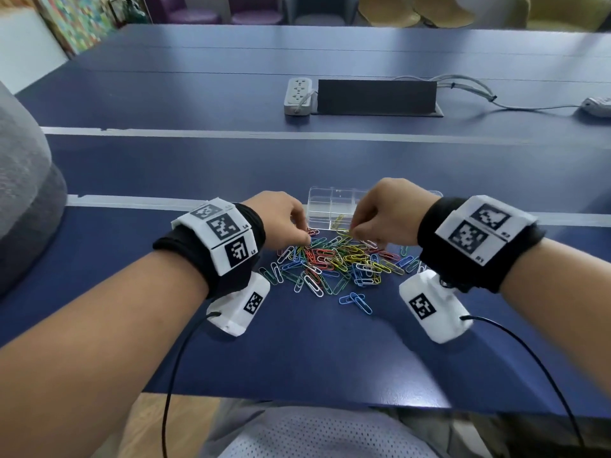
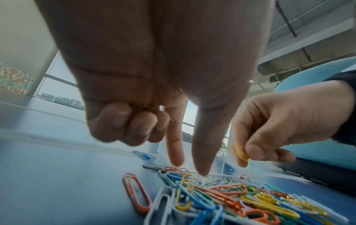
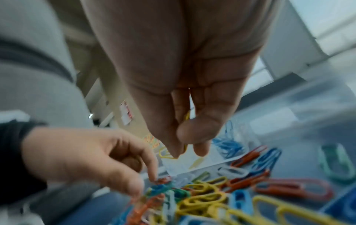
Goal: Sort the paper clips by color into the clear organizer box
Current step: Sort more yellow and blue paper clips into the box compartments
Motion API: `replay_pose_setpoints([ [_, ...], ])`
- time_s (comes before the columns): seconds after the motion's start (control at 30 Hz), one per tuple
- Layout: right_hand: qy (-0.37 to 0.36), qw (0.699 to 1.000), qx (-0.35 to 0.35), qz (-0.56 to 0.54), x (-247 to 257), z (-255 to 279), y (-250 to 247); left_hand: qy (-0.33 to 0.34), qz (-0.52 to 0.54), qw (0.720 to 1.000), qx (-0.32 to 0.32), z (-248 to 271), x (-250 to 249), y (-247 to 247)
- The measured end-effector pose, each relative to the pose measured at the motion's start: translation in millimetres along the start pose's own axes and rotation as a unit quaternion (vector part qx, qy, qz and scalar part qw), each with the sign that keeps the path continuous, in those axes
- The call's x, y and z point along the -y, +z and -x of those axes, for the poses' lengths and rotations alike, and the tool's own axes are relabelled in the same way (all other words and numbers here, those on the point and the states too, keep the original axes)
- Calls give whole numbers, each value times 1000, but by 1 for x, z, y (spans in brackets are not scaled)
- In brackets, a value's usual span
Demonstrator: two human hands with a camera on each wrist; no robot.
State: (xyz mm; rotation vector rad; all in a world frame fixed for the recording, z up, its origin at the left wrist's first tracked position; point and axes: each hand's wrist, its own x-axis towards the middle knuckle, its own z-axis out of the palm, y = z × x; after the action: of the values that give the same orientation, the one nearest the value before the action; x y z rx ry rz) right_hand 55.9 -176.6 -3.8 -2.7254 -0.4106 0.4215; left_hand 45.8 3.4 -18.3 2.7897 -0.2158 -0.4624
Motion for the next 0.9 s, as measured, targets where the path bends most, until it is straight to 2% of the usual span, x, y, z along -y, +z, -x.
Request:
replay_pose_setpoints([
  [0.07,33,995,34,-90,-6,0,-2,8,-19,1000,6,-1,0,1],
  [0.13,60,973,75,-208,-11,1,-2,10,-32,999,5,-2,0,2],
  [0.27,95,891,116,-428,-19,4,1,3,-30,1000,-3,-1,-2,3],
  [0.47,160,795,130,-570,-25,5,1,2,-10,1000,-14,1,2,0],
  [0.53,166,782,142,-584,-26,5,-2,5,-11,1000,-8,2,2,-1],
  [0.6,158,803,142,-556,-24,4,-1,11,-30,999,-6,3,1,0],
  [0.63,149,835,127,-515,-22,3,0,14,-40,999,-9,3,0,1],
  [0.67,130,882,105,-441,-19,3,2,16,-46,999,-12,3,-2,2],
  [0.73,78,971,56,-219,-12,7,5,20,-52,998,-15,3,-4,3],
  [0.77,52,992,35,-111,-10,8,6,23,-49,998,-16,3,-4,3],
  [0.83,17,999,19,46,-5,9,10,25,-22,999,-22,2,-4,3],
  [0.9,9,995,11,100,-2,9,14,27,27,999,-25,1,-2,1],
])
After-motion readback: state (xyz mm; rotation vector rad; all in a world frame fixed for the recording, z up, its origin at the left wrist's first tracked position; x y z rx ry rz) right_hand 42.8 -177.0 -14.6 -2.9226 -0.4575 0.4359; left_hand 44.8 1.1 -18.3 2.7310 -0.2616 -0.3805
